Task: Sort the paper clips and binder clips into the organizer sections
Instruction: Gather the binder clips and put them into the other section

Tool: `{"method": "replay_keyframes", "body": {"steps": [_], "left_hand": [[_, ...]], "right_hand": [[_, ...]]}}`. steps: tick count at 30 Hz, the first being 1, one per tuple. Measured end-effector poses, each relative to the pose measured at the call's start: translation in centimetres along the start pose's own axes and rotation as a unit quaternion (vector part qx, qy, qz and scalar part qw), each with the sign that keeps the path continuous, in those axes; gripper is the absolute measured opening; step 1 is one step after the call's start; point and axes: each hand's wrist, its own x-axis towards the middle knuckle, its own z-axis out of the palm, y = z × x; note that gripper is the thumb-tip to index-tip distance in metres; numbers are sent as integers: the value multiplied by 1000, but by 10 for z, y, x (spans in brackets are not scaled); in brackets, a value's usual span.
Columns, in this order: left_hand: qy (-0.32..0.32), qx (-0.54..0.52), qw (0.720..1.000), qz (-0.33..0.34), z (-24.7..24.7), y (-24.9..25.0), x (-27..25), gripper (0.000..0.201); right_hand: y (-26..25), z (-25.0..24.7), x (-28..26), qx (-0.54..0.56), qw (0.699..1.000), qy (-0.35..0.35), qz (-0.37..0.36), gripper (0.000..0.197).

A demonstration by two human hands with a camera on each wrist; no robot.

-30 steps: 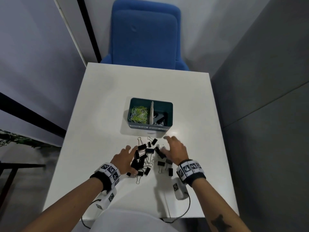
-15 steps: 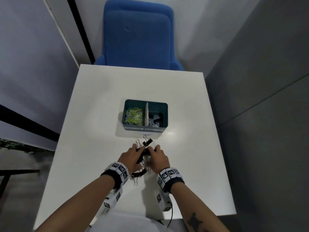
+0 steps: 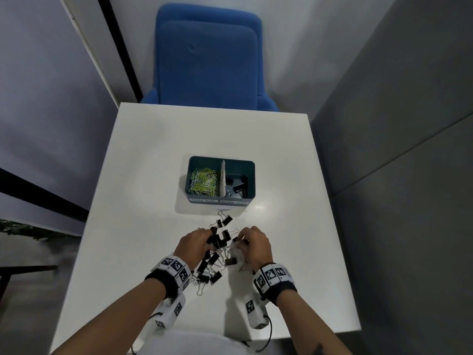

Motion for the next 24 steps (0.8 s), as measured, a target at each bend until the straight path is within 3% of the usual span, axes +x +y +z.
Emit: {"method": "replay_keyframes", "body": {"steps": [4,9,16,20,22,24], "left_hand": [[22,-23,999,21,-13,3,-1,1],[120,-34,991,55,-56,34,4,11],[248,-56,966,55,-124,85,42,5],[222,-47,973,52,-129,97,67,11],[196,-31,979,46,-120,89,70,21],[181,-16,982,50,-107,75,63,20]], "right_hand": [[-10,-27,-3,34,994,99,-41,7],[-45,-82,18,88,970,204,-98,7],[-56,-110,55,128,963,233,-52,25],[-35,-83,39,77,982,171,-6,19],[-19,-65,29,29,994,103,3,28],[-2,-50,17,-13,999,34,15,41]]}}
